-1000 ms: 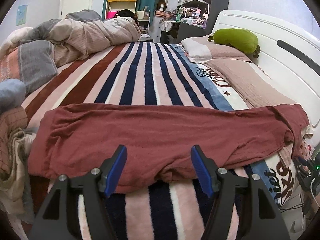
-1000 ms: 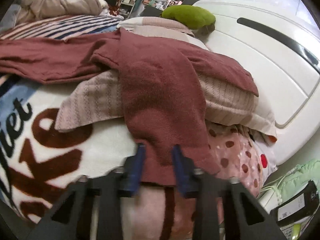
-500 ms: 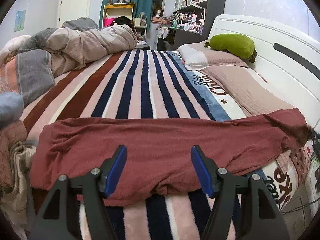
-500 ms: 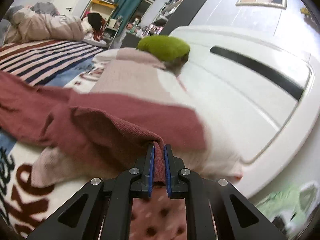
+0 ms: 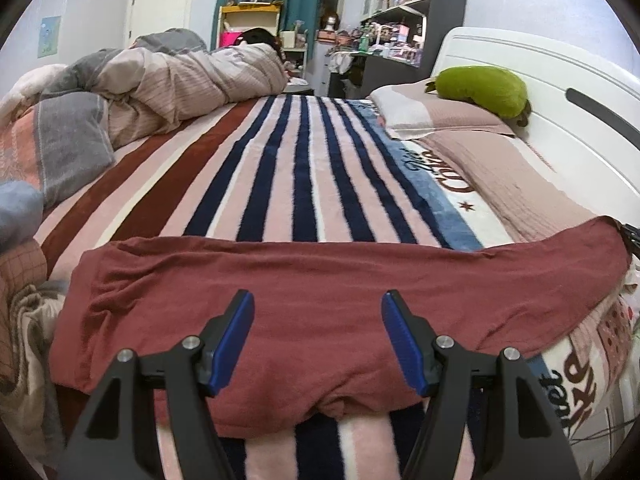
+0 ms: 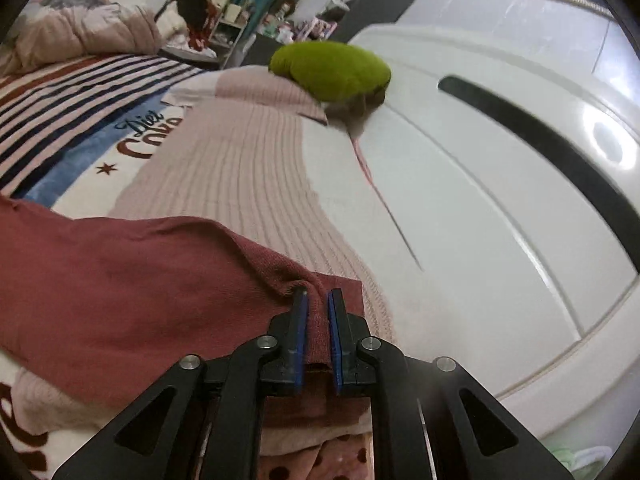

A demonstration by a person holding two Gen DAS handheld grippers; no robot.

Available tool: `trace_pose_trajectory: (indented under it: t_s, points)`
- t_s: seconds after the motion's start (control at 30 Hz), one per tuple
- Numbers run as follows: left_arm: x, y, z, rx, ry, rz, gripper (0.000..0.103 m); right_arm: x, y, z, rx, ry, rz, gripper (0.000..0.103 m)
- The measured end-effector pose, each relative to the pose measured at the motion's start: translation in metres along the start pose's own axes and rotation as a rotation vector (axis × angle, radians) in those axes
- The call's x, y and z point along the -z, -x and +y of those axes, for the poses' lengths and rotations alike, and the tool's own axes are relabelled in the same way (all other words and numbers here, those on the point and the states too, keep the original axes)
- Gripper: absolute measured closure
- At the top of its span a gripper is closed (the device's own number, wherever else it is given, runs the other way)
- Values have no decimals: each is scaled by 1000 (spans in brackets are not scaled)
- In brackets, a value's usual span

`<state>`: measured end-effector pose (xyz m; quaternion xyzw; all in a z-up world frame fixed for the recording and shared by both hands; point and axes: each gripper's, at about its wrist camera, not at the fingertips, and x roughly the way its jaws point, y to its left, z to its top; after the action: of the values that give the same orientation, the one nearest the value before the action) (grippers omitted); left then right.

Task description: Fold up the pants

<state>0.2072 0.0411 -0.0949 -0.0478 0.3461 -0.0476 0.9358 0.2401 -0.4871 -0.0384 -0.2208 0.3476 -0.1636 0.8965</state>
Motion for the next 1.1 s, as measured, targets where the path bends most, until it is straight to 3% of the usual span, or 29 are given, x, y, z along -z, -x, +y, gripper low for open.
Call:
trace_pose_trajectory:
  t_s: [0.1, 0.3, 0.4, 0.5, 0.57, 0.7, 0.73, 0.9, 1.1]
  points:
    - [2, -7, 6, -24, 14, 15, 41, 3, -17, -17, -27, -77, 48, 75]
    - [3, -10, 14, -58, 32, 25, 41, 7, -17, -57, 43, -209, -8, 72]
    - [3, -7, 12, -60, 23, 23, 41, 9, 3, -56, -62, -243, -65, 71]
    - [6, -3, 15, -58, 33, 24, 41, 17, 14, -40, -188, -257, -62, 71]
    - [10, 2, 23, -63, 59, 29, 41, 23, 22, -24, -227, -245, -65, 70]
    - [26, 21, 47, -100, 120, 26, 36, 36, 36, 6, -345, -271, -82, 51]
    - [29, 26, 55, -112, 141, 23, 36, 37, 38, 19, -371, -275, -85, 51]
    - [57, 52, 102, -128, 310, 21, 35, 38, 49, 58, -417, -252, -89, 50]
    - [88, 51, 130, -49, 438, 51, 35, 36, 57, 85, -465, -279, -67, 50]
